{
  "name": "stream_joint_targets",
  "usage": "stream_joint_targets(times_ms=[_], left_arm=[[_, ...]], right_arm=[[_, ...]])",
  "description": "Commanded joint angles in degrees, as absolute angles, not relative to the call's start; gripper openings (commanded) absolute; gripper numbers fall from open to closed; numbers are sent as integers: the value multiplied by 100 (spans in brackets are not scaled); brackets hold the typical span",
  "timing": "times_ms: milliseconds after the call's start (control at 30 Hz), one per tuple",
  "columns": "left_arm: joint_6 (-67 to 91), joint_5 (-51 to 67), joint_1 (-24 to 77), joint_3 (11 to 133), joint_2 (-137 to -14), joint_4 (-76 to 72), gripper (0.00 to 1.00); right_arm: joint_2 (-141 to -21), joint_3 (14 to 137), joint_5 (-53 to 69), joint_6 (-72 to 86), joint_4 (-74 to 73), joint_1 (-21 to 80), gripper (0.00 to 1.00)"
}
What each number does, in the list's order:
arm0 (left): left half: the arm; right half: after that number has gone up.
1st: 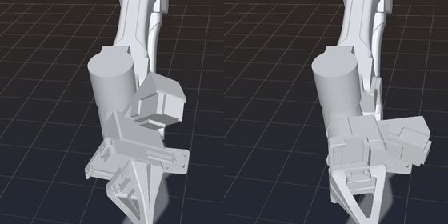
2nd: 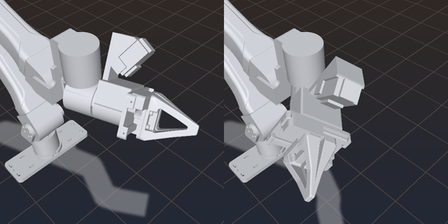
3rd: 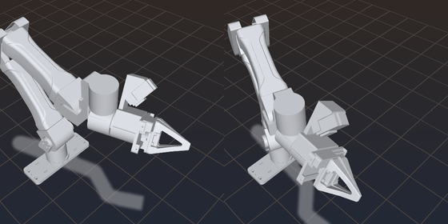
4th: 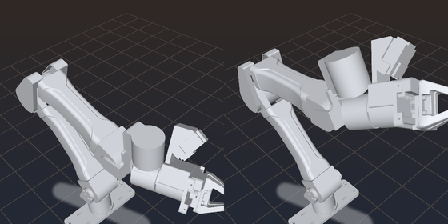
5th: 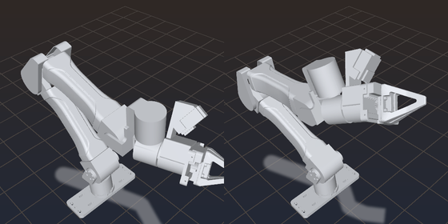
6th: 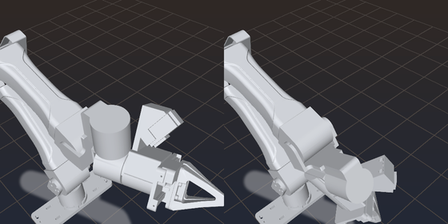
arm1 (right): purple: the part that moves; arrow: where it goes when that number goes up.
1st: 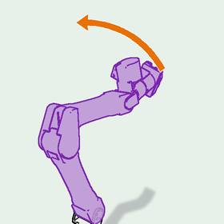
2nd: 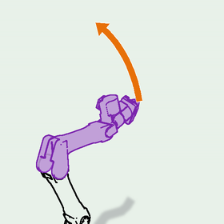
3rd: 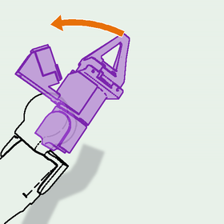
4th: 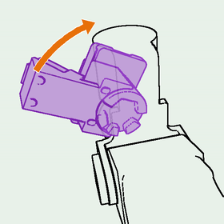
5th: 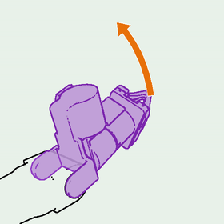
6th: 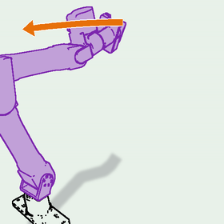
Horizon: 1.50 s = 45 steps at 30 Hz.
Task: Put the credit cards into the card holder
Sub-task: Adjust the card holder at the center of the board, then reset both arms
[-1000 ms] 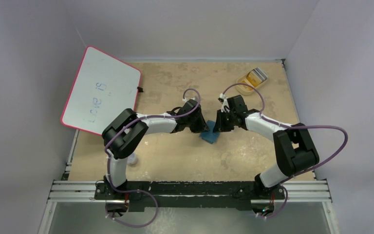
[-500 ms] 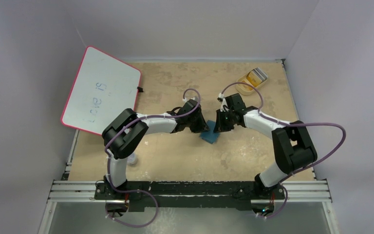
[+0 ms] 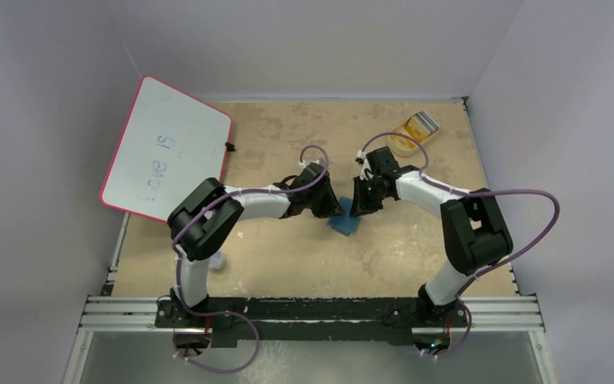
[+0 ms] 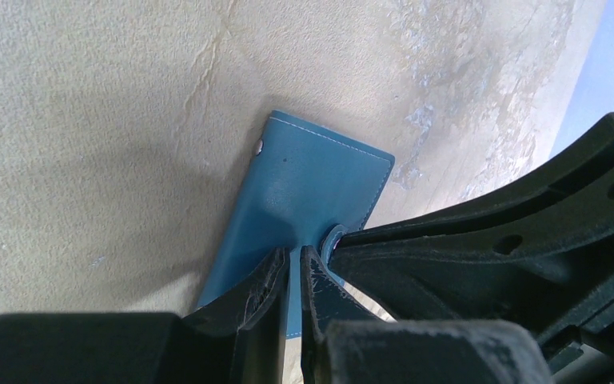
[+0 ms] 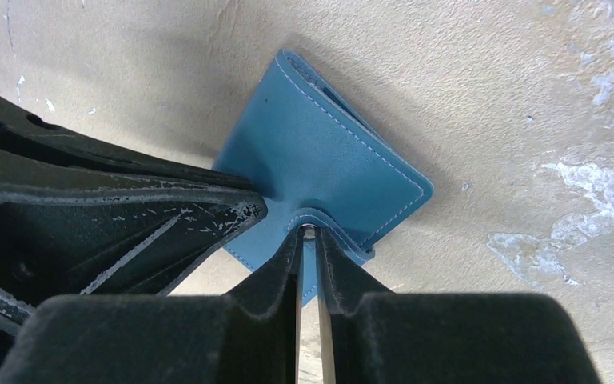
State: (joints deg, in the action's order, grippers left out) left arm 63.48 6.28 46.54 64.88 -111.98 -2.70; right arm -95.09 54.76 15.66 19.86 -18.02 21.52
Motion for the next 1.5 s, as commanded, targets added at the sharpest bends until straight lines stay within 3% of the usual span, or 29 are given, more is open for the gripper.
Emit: stream_joint_targets(times_ms=[0,233,533,667,833,967,1067,1167,1333,1467], left_arm=[[6340,489,4688,6325,-11460,-388,10],[6298,532,4711,6242,-11390,-523,10],[6236,727,4711,6210,-11328,-672,11],[6142,737,4644,6372,-11165,-402,15],[5806,131,4413,6687,-10468,549,31],[5445,-557,4281,6983,-9712,1575,42],[5179,-1190,4279,7270,-9209,2291,56],[4938,-1569,4275,7498,-8715,2825,60],[4638,-2083,4276,7633,-7782,3601,64],[4339,-2468,4274,7502,-7066,3866,67]], right_arm=[[-10261,5498,928,1834,-1965,2204,13],[-11118,6040,644,1594,-2429,2241,13],[-11357,6237,374,1683,-2748,2414,13],[-10866,6478,405,1685,-2740,2412,14],[-9536,6743,77,1656,-2385,2415,20],[-8116,6118,111,1719,-1443,2414,35],[-7430,5867,94,1885,-1340,2413,44],[-6675,5783,48,1971,-1341,2414,55],[-5532,5604,-78,2174,-1502,2406,89],[-4504,5290,-237,2222,-1222,2414,99]])
